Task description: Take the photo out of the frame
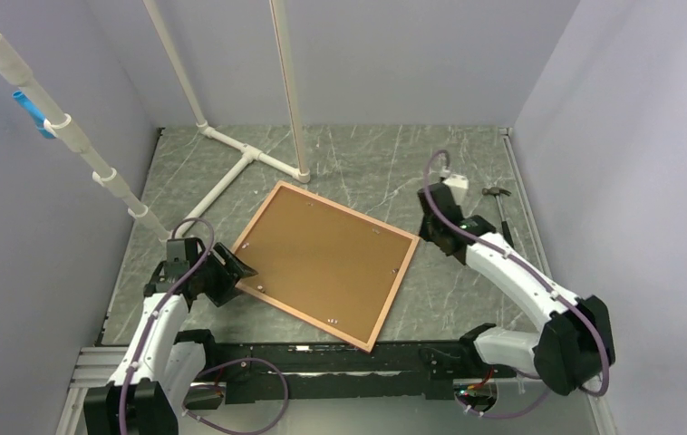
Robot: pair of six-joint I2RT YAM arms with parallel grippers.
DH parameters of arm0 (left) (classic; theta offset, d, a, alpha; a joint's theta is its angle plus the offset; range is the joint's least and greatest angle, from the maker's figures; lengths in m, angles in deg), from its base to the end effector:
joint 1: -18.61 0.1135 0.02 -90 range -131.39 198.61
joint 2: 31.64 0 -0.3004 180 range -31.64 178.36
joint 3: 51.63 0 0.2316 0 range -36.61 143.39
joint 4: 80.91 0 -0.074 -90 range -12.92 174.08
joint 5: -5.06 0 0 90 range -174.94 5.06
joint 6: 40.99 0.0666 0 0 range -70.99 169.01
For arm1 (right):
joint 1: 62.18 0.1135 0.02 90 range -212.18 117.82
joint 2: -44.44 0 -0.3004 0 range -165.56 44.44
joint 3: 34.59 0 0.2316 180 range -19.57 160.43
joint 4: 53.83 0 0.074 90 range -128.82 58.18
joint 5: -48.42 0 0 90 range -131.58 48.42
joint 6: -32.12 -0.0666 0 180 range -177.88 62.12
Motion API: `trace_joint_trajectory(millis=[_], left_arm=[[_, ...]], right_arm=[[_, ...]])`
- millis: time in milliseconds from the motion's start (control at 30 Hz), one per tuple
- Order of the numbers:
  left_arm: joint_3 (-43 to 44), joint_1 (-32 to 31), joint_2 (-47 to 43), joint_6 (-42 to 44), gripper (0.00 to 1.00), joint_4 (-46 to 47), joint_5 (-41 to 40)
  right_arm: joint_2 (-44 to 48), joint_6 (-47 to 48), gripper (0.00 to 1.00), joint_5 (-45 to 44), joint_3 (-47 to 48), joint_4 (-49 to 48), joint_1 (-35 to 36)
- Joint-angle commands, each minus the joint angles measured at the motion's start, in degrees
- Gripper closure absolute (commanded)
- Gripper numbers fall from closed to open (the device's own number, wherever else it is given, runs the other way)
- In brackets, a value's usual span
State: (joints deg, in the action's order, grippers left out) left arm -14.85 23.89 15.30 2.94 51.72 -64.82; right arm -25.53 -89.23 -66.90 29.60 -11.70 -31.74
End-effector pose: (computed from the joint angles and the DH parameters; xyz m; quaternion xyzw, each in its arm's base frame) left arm 0.1178 -0.0121 0.1769 -0.3656 0.8732 -0.2531 0.1996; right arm 0.2192 0.0958 0.2728 0.0859 0.9100 0.0044 0.4057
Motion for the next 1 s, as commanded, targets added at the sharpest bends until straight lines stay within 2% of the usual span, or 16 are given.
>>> trace_joint_trajectory(millis=[0,133,233,333,467,700,767,967], left_arm=[[3.44,-0.14,-1.72,3.95,0.26,-0.67,8.89],[3.54,-0.36,-5.33,5.16,0.24,-0.37,13.4],[3.4,-1.24,-6.87,6.38,0.22,-0.52,15.11],[3.91,-2.28,-6.29,7.46,0.22,-0.67,16.73],[4.6,-3.29,-5.08,8.75,0.22,-0.76,17.13],[4.21,-4.9,-5.92,8.37,0.24,0.0,16.28],[3.94,-7.01,-6.8,7.77,0.24,-0.03,14.93],[3.78,-9.87,-7.6,6.78,0.24,-0.8,12.34]], right_arm=[[4.15,-5.14,1.0,-2.23,-0.43,13.11,-8.04],[-0.1,-4.79,1.0,-9.51,3.5,21.31,-12.78],[-4.54,-1.14,1.0,-18.5,6.99,24.47,-13.22],[-11.97,-2.56,1.0,-28.84,10.47,30.04,-14.09],[-19.43,-4.07,1.0,-33.16,12.36,31.86,-14.89],[-26.65,-1.74,0.98,-33.7,12.57,28.52,-19.55],[-27.83,-1.75,0.97,-34.04,13.4,27.61,-21.01],[-32.04,6.2,0.91,-30.53,16.24,21.4,-24.73]])
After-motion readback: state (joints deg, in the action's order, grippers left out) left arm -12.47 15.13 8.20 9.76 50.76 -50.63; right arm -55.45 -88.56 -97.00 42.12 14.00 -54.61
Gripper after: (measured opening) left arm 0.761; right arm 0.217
